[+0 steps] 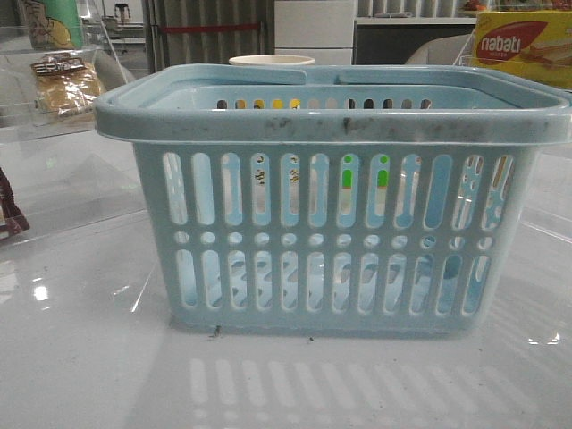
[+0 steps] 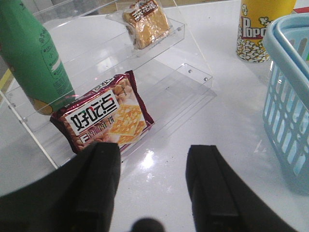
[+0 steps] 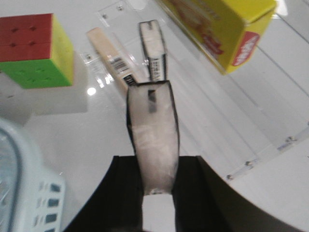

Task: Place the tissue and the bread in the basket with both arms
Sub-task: 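Lift the tissue pack and carry it over the blue basket, then lower the tissue pack into the basket, open the right gripper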

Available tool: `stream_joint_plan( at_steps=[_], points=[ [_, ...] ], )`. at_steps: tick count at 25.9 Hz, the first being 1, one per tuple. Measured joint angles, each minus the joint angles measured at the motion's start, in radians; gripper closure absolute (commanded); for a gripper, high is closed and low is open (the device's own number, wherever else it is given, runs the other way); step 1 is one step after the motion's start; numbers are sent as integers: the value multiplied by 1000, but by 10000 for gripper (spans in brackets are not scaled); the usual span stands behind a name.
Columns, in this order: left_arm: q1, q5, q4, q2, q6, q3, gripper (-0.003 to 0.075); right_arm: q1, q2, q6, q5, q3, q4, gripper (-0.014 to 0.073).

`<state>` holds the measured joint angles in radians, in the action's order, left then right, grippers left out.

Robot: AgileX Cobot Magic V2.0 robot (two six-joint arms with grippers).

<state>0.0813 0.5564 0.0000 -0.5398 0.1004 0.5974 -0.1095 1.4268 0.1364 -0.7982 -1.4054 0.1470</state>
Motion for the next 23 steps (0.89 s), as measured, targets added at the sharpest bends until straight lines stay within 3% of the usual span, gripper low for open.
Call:
stream_joint_plan(
  at_steps=[5,10,17,23],
  points=[
    [0,0,0,0,0,0,340,203,-44,119,-83,0,117,399],
    [0,0,0,0,0,0,340,390,-6,146,-88,0,173,399],
    [0,0,0,0,0,0,340,468,161,148,-60,0,179,378],
    [0,0,0,0,0,0,340,468,237,148,-45,0,179,90]
  ],
)
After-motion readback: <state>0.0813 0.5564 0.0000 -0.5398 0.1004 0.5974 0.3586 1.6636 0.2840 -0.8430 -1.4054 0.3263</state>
